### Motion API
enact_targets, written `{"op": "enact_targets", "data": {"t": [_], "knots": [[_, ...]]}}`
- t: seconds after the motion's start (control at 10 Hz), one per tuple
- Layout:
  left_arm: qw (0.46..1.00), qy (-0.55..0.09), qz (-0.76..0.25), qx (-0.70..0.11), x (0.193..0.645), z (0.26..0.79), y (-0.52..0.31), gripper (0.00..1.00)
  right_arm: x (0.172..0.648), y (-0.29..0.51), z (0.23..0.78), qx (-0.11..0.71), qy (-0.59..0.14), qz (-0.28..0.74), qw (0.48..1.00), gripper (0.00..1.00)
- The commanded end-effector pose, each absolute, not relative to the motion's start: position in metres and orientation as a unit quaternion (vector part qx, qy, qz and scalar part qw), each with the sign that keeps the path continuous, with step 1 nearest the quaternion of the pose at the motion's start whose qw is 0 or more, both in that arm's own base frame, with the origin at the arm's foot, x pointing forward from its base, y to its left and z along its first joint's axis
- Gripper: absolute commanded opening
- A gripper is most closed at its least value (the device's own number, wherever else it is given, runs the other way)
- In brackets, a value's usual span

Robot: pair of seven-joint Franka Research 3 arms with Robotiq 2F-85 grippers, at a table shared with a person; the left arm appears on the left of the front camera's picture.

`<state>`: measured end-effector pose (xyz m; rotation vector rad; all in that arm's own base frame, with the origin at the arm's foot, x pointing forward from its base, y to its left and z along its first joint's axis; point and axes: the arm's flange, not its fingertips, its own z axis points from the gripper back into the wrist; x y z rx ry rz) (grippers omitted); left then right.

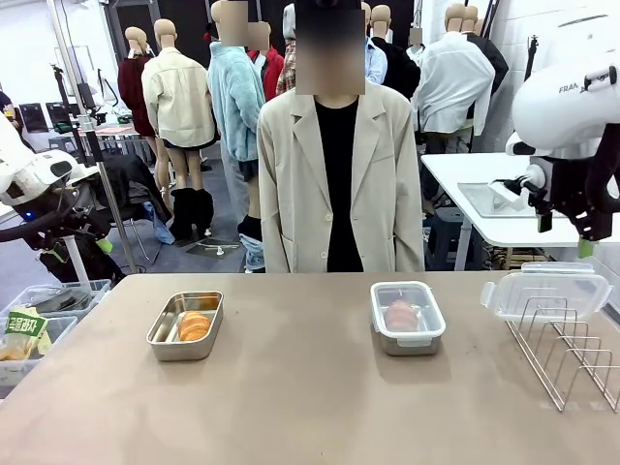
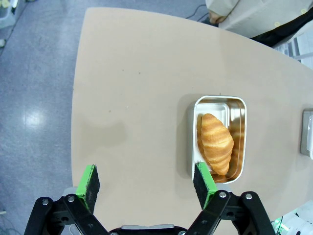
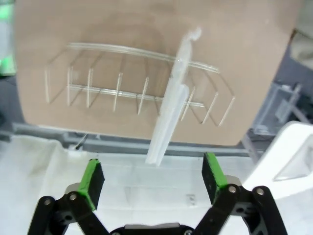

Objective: Place the bread in airtight containers.
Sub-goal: Pick up one Airtight Container lid and hand it to the human.

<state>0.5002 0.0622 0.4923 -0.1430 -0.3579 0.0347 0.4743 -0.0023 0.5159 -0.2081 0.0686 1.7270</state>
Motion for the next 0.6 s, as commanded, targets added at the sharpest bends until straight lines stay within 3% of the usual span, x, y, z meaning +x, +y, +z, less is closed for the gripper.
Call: {"op": "enact_targets", "data": {"t": [0.0, 0.5], "knots": [[0.982, -0.178, 0.016, -0.065, 0.499, 0.494, 0.064, 1.0, 0.479, -0.003, 0.493, -0.078, 0.008, 0.737, 0.671, 1.0], [0.982, -0.178, 0.016, -0.065, 0.499, 0.494, 0.064, 1.0, 0.497, 0.007, 0.452, -0.092, -0.017, 0.71, 0.698, 1.0]]}}
